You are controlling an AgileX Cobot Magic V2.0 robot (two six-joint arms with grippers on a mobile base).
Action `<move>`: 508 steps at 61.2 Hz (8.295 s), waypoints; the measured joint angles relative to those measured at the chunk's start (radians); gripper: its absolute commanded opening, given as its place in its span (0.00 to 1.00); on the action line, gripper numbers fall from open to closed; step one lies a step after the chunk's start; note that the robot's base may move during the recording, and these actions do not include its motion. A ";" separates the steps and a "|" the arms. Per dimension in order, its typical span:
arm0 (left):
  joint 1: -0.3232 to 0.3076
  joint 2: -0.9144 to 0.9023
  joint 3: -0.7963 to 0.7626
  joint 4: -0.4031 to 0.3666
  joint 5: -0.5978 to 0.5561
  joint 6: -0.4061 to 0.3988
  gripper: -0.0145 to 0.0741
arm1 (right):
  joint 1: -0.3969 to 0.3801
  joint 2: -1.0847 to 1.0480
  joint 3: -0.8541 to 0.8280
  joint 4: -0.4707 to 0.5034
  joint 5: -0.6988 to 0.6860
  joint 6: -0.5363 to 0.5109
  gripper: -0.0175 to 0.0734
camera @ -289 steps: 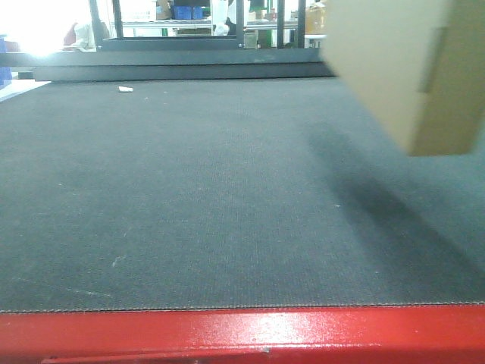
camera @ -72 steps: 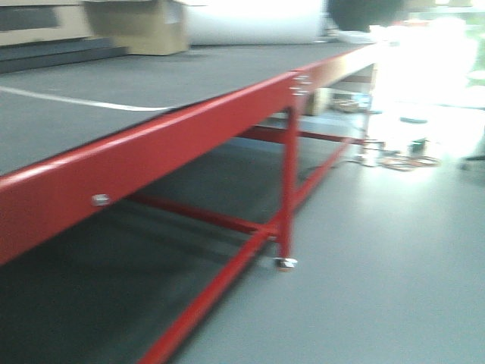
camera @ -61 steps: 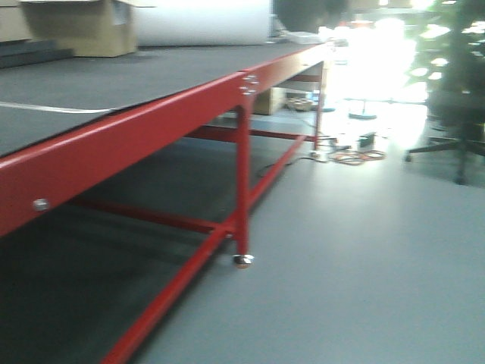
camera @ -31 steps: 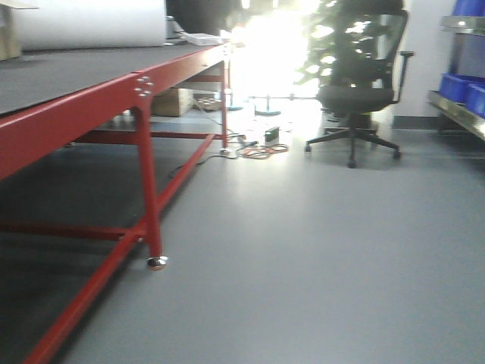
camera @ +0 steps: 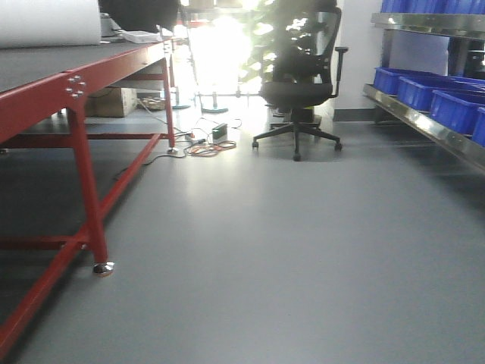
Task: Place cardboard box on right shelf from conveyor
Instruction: 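Drive the base away from the conveyor holding the box in the right gripper, then drive up to the steel shelf rack with blue bins, then lower the tan box onto the upper steel shelf with the right gripper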
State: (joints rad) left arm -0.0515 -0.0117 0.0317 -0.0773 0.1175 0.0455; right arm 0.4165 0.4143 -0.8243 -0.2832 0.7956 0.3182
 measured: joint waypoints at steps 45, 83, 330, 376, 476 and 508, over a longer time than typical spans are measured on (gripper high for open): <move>0.023 0.000 0.000 0.000 0.000 0.000 0.03 | 0.000 0.000 0.000 0.000 0.000 0.000 0.40; 0.023 0.000 0.000 0.000 0.000 0.000 0.03 | 0.000 0.000 0.000 0.000 0.000 0.000 0.40; -0.007 0.000 0.000 0.000 0.000 0.000 0.03 | 0.000 0.000 0.002 0.000 0.000 0.000 0.40; -0.007 0.000 0.000 0.000 0.000 0.000 0.03 | 0.000 0.455 -0.313 -0.170 -0.077 -0.517 0.40; -0.007 0.000 0.000 0.000 0.000 0.000 0.03 | -0.037 0.903 -0.346 0.205 -0.236 -1.451 0.89; -0.007 0.000 0.000 0.000 0.000 0.000 0.03 | -0.037 0.716 -0.257 0.283 -0.235 -0.746 0.78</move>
State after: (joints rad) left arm -0.0587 -0.0117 0.0317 -0.0773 0.1175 0.0455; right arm 0.3793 1.1304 -1.0818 0.0000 0.5609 -0.4282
